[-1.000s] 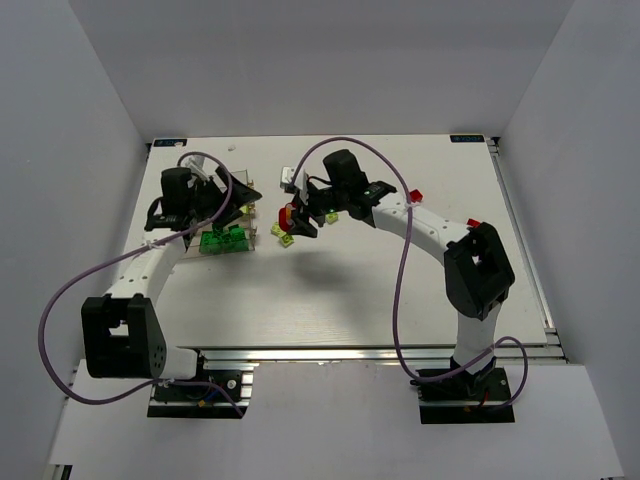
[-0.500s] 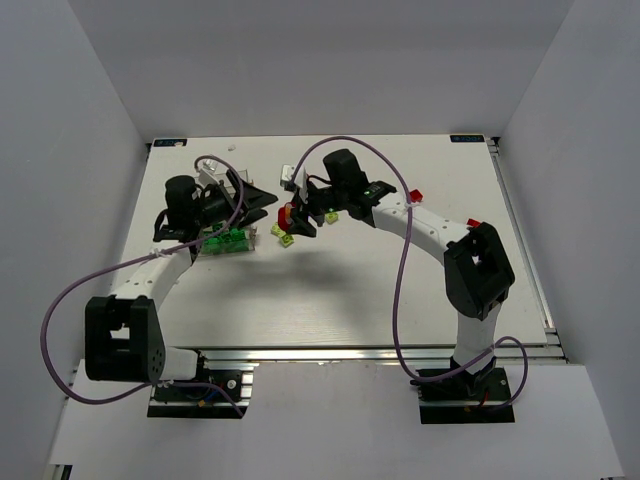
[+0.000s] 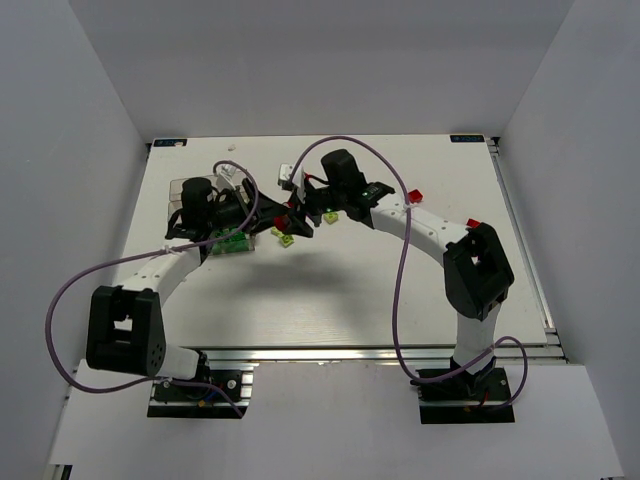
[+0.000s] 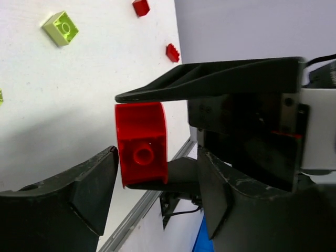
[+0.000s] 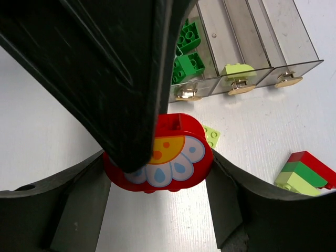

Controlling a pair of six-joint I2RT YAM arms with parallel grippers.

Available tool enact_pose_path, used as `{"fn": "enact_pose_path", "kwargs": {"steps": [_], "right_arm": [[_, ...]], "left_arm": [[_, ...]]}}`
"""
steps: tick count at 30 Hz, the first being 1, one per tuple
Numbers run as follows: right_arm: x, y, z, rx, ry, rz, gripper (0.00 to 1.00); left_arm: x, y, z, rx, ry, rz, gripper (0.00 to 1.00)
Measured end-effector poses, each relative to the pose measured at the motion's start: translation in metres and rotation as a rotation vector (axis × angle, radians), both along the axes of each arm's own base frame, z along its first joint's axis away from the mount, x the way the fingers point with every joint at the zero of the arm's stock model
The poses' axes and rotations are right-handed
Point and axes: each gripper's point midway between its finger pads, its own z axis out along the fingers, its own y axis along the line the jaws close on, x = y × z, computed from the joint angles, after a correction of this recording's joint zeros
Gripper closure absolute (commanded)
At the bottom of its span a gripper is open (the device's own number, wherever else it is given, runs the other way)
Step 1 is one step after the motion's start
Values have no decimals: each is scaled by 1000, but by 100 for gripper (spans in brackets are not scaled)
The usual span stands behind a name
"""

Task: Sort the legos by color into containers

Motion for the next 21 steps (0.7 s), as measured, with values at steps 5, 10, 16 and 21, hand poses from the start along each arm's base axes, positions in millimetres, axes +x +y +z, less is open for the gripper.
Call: {"fn": "enact_pose_path", "kwargs": {"steps": [5, 10, 16, 21], "right_arm": [[-1, 2, 1, 5, -1, 2, 100], [-2, 2, -1, 0, 3, 0, 100], [3, 2, 2, 9, -9, -17, 11], [6, 0, -2, -6, -23, -44, 11]], "left_arm": [[1, -4, -17, 33, 42, -7, 52], [2, -6, -19, 57, 47, -13, 76], [7, -6, -16, 115, 41, -12, 100], [24, 5, -10, 220, 34, 45, 100]]}}
